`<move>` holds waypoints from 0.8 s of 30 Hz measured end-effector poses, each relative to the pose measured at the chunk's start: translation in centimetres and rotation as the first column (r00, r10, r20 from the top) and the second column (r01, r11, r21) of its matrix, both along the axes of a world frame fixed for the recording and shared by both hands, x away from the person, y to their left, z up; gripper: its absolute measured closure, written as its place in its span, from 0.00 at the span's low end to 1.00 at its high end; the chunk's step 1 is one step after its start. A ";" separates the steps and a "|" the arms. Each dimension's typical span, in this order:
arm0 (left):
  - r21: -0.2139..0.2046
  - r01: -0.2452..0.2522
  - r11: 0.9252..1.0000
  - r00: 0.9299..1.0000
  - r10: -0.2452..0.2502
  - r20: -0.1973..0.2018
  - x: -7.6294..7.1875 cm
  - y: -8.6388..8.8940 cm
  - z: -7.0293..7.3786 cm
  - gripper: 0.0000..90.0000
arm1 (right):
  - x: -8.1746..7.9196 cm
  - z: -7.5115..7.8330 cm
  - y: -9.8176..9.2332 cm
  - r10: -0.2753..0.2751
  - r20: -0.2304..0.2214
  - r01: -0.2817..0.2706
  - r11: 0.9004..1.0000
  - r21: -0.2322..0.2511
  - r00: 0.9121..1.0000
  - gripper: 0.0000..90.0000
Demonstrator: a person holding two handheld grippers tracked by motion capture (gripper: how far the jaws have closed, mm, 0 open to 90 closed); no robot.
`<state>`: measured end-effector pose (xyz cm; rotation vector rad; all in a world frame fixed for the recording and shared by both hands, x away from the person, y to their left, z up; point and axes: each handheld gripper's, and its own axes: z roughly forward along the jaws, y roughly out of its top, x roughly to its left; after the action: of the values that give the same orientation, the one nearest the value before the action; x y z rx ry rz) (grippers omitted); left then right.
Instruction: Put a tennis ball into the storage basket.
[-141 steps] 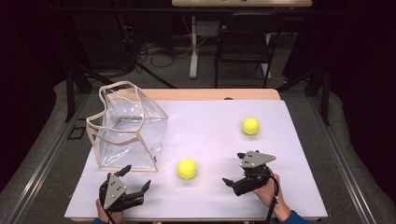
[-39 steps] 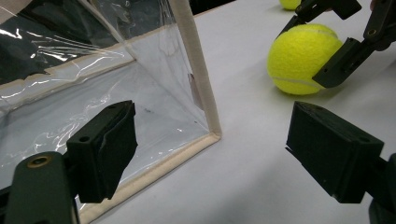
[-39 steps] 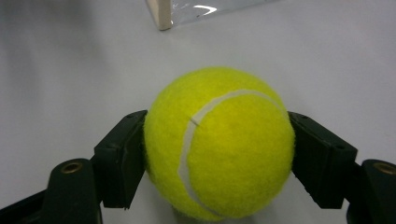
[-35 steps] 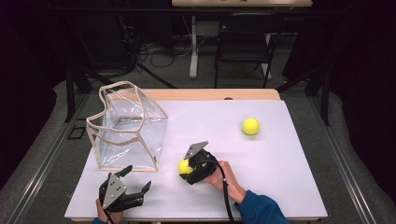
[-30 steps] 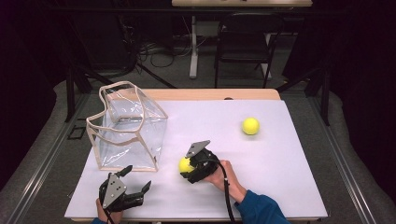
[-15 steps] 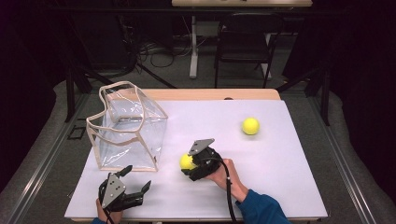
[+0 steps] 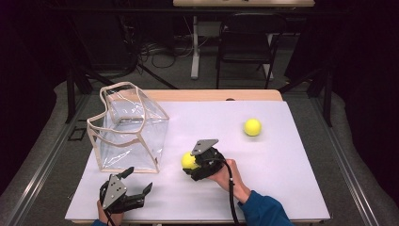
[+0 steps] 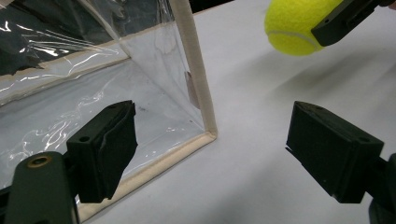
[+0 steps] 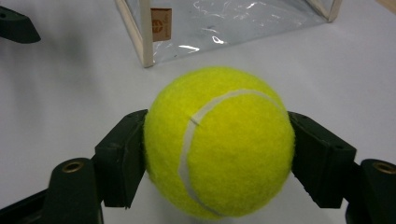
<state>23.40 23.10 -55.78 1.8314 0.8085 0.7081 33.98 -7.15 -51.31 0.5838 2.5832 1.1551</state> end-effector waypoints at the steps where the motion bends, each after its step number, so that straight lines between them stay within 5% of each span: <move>1: -0.003 -0.003 1.000 1.000 0.003 -0.002 0.0 0.0 0.0 0.18 | -0.1 0.1 -0.1 -0.004 0.003 0.004 1.000 0.004 1.000 0.29; 24: -0.002 -0.002 1.000 1.000 0.002 0.004 0.0 0.0 0.0 0.18 | 0.3 2.0 -0.7 -0.019 0.052 0.016 0.999 0.050 0.998 0.29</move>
<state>23.38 23.12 -55.74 1.8271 0.8089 0.7115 34.25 -7.82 -49.33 0.5777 2.5070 1.2148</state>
